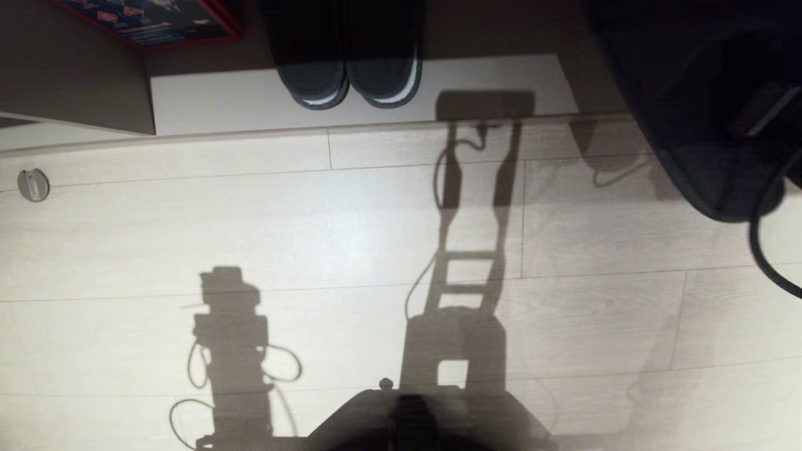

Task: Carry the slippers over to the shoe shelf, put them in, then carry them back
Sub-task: Place the slippers on the floor

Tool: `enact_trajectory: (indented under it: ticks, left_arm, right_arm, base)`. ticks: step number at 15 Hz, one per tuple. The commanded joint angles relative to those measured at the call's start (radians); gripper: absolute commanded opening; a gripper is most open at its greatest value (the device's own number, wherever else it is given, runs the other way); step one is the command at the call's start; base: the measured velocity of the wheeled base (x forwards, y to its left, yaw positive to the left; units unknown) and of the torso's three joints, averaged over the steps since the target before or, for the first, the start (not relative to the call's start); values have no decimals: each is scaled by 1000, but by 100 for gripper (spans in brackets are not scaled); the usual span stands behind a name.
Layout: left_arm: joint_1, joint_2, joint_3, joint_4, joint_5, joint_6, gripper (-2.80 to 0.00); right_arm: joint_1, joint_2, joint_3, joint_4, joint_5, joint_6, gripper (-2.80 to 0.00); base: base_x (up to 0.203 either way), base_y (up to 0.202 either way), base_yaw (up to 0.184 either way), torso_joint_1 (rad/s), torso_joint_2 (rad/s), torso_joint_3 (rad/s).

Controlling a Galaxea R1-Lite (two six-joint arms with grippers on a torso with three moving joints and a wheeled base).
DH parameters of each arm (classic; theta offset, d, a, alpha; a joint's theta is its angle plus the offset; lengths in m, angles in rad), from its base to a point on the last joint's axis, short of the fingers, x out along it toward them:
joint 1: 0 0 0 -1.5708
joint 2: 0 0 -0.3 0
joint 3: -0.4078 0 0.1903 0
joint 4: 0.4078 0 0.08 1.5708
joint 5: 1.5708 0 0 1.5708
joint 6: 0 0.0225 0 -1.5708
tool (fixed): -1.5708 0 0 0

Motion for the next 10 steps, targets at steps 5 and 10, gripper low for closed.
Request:
enact_trajectory:
  ticks: [5,10]
  left_arm:
    - [0,1,0,0,0,0,-280]
    - [0,1,0,0,0,0,-280]
  right_arm:
    - [53,-516,190,435,1,-15,-280]
    - [33,-722,279,676,0,-11,-280]
  base:
    - [0,0,0,0,0,0]
    - [0,0,0,0,0,0]
